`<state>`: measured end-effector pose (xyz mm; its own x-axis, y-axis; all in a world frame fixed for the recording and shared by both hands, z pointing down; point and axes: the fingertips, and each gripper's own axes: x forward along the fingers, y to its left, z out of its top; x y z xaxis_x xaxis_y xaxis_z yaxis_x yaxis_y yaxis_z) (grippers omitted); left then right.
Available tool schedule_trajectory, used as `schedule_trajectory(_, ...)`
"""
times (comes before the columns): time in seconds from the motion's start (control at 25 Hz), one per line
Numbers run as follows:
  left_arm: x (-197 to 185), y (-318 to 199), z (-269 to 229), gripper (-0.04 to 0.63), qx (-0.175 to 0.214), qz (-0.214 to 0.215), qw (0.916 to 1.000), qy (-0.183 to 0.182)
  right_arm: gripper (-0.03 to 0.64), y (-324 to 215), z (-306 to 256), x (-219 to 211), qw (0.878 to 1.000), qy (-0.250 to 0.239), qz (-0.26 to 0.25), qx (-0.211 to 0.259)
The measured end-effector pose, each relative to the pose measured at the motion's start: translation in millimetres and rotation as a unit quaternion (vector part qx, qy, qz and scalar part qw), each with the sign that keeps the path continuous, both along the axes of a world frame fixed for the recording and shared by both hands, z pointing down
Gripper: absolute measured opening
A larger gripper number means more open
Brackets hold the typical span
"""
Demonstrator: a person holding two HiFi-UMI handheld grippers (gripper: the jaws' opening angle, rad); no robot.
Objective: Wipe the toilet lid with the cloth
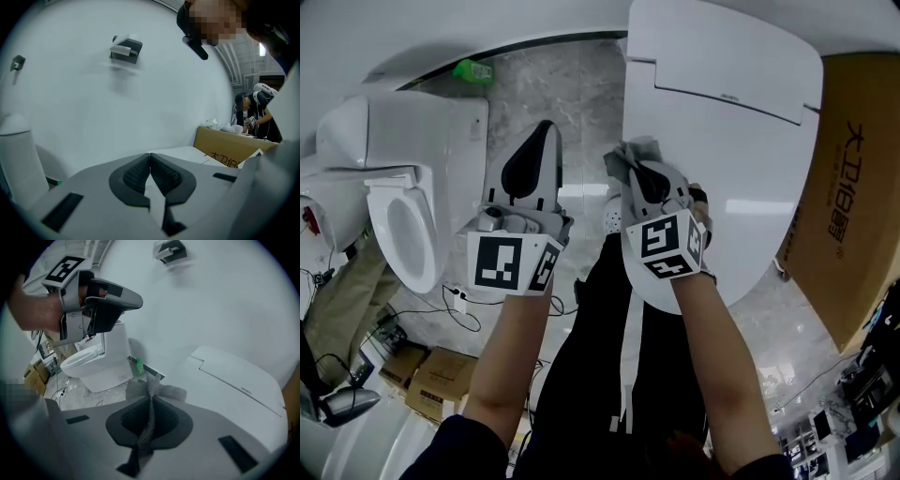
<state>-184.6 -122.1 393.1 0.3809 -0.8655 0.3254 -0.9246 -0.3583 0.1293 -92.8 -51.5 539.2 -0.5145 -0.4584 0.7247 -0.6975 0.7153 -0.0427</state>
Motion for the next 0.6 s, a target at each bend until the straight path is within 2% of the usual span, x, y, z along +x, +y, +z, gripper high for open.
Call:
schedule_trajectory(0.24, 7.3, 1.3, 0.0, 0.020, -0.001, 0.006, 1.0000, -0.002, 0.025, 6.3, 0.1, 9.2, 1.000, 0.003, -0.020, 0.009)
schedule_trajectory(0.44, 14.8, 1.4, -1.7, 0.020, -0.001, 0.013, 0.9999, -0.002, 0.025, 9.4, -0.4, 64.5, 0.998, 0.004, 0.058, 0.006)
schedule_trajectory(0.6, 21.4, 0.7, -1.2, 0.020, -0.001, 0.017, 0.9999, 0.000, 0.025, 13.8, 0.0, 124.8, 0.994, 0.026, 0.105, 0.015)
